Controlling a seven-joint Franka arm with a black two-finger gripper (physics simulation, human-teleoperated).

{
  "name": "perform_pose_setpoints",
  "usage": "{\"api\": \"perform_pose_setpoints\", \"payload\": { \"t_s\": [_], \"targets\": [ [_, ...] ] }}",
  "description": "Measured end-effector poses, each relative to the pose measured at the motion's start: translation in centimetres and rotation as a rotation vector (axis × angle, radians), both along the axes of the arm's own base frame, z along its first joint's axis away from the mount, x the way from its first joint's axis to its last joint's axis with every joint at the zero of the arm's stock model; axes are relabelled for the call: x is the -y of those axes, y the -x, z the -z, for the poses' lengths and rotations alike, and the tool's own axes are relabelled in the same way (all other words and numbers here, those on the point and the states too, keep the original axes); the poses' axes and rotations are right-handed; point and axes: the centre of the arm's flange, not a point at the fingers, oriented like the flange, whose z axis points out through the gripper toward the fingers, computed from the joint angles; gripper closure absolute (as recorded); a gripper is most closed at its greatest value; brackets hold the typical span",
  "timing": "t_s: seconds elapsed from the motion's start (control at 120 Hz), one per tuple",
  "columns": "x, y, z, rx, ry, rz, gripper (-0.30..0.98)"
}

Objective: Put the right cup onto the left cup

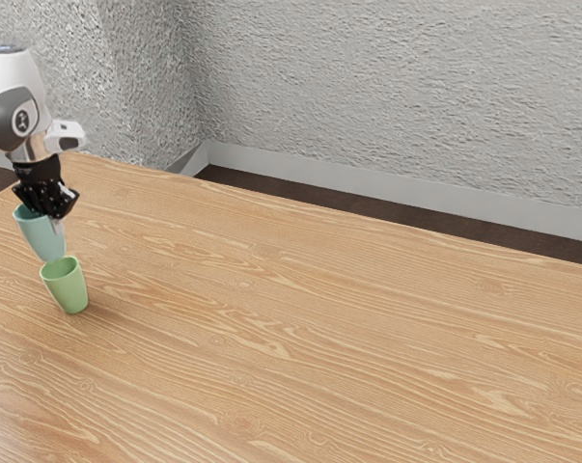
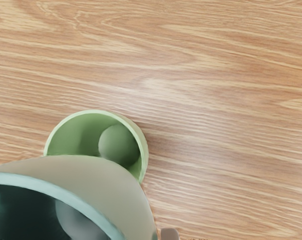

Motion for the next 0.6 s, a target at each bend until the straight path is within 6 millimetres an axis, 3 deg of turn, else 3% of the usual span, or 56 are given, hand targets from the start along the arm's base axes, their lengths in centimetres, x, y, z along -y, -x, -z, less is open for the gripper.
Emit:
{"api": "perform_pose_setpoints", "payload": {
  "t_s": [0.117, 0.6],
  "targets": [
    [-1.4, 0.3, 0.8, -0.002, -0.001, -0.016, 0.78],
    [-1.4, -1.6, 3.8, 0.003, 0.008, 0.003, 0.78]
  ]
}}
